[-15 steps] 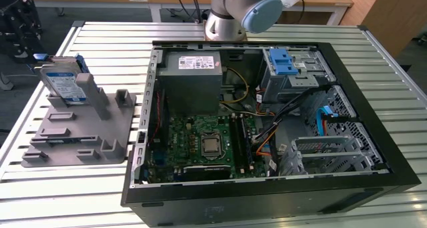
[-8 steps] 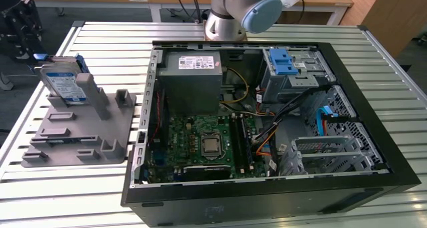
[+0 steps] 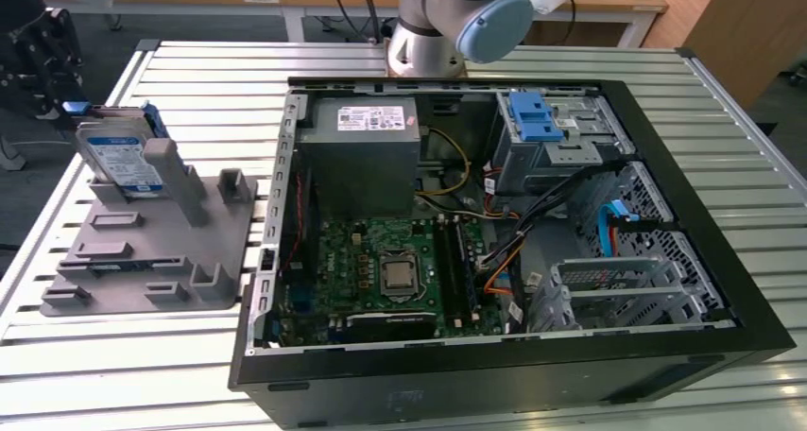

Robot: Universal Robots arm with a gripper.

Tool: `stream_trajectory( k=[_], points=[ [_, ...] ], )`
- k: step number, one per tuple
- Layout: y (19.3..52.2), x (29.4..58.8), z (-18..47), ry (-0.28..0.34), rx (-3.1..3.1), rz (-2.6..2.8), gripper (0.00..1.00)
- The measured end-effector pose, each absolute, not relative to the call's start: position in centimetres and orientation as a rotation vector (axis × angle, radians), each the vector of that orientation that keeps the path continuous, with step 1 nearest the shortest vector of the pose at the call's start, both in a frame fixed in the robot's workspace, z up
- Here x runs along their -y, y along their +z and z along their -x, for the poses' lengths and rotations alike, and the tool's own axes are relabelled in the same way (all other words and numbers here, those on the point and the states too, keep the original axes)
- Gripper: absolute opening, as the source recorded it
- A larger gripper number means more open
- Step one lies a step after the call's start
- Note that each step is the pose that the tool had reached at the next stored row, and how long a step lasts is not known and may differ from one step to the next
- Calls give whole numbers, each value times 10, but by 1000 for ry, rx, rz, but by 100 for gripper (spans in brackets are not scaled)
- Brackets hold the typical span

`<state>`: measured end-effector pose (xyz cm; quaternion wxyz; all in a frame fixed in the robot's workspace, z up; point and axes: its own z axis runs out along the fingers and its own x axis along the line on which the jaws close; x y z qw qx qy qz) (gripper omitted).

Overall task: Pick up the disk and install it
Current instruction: 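Pick up the disk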

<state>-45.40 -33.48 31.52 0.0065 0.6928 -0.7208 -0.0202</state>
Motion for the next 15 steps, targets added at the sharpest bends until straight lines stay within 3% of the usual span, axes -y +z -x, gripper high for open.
stream_trajectory(
  k=[15],
  points=[
    [300, 334, 455, -62, 2255, -2168, 46]
  ],
)
